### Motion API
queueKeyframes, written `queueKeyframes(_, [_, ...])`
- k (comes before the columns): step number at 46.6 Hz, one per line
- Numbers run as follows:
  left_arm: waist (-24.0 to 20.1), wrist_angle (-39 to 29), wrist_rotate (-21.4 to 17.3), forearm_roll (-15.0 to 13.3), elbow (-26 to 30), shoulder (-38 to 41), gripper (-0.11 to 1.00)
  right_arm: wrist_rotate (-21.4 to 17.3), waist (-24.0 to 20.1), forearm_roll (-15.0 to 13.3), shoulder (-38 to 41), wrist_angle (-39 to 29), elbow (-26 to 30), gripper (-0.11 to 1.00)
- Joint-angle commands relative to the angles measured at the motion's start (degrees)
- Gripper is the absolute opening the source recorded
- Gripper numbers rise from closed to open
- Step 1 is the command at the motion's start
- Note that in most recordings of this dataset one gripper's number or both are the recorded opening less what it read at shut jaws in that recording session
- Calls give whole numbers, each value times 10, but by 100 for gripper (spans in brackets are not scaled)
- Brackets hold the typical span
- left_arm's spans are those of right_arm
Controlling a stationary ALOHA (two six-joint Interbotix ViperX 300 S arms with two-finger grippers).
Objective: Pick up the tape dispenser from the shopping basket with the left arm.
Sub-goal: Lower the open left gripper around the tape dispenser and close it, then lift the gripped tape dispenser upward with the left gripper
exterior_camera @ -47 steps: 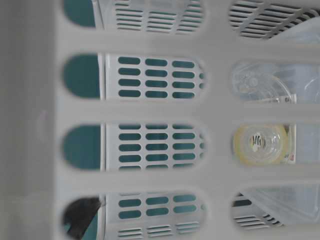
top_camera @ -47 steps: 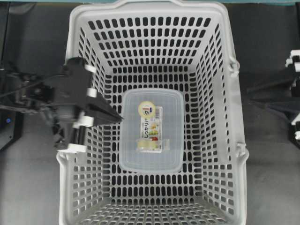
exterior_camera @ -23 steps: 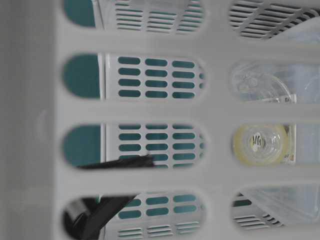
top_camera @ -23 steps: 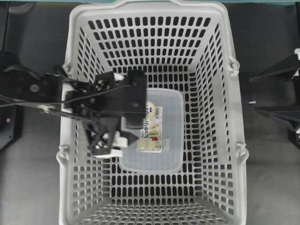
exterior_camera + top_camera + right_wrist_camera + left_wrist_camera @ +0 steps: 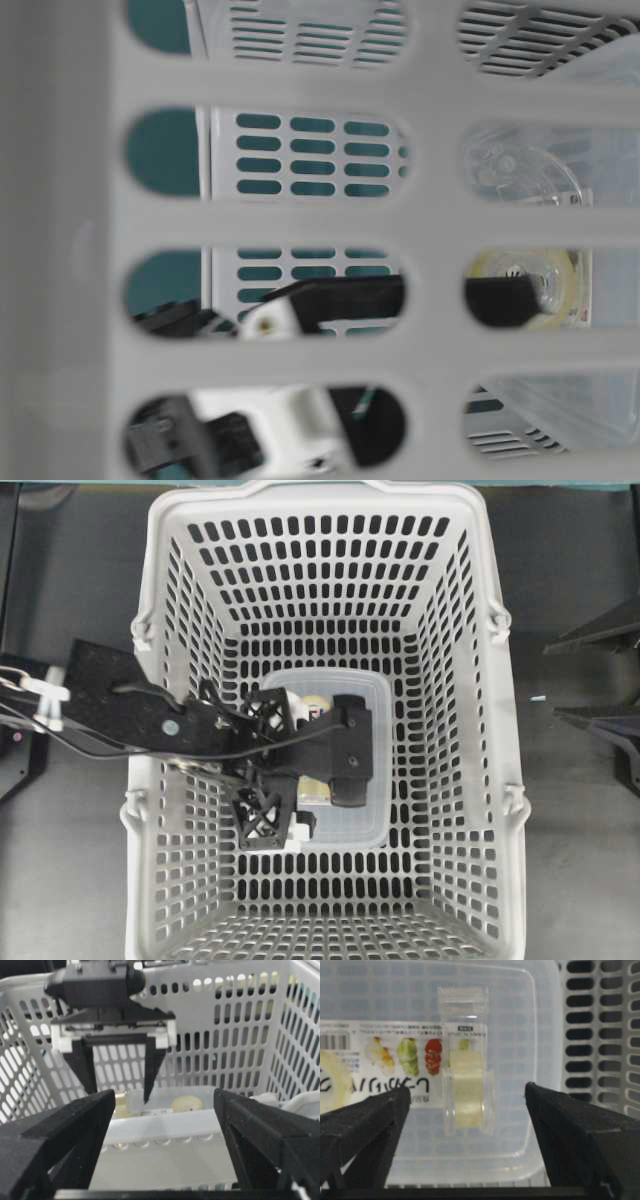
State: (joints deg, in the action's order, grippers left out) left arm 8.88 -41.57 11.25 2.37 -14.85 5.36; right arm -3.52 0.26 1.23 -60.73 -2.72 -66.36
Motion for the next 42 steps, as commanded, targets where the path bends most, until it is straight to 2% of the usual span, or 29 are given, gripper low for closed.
queueKeyframes(1, [1, 13, 1, 2, 6, 4, 89, -1, -1, 2, 3, 1, 2, 76])
queueKeyframes(6, [0, 29, -1, 2, 7, 14, 87, -1, -1, 2, 3, 1, -2, 76])
queueKeyframes(9, [-1, 29, -1, 2, 8, 13, 81, -1, -1, 1, 3, 1, -3, 76])
queueKeyframes(12, [0, 19, -2, 2, 9, 10, 67, -1, -1, 2, 3, 1, -3, 76])
queueKeyframes(18, [-1, -25, -3, 2, 25, -11, 29, -1, -1, 1, 2, 1, -4, 76])
queueKeyframes(26, [-10, -125, -11, 2, 109, -45, 30, -1, 0, 1, -4, 1, -6, 76])
queueKeyframes(36, [-12, -279, -35, 3, 271, -60, 30, -1, 1, 2, -10, -2, -7, 76])
queueKeyframes(42, [-13, -321, -42, 3, 323, -52, 29, -1, 0, 2, -11, -2, -6, 76])
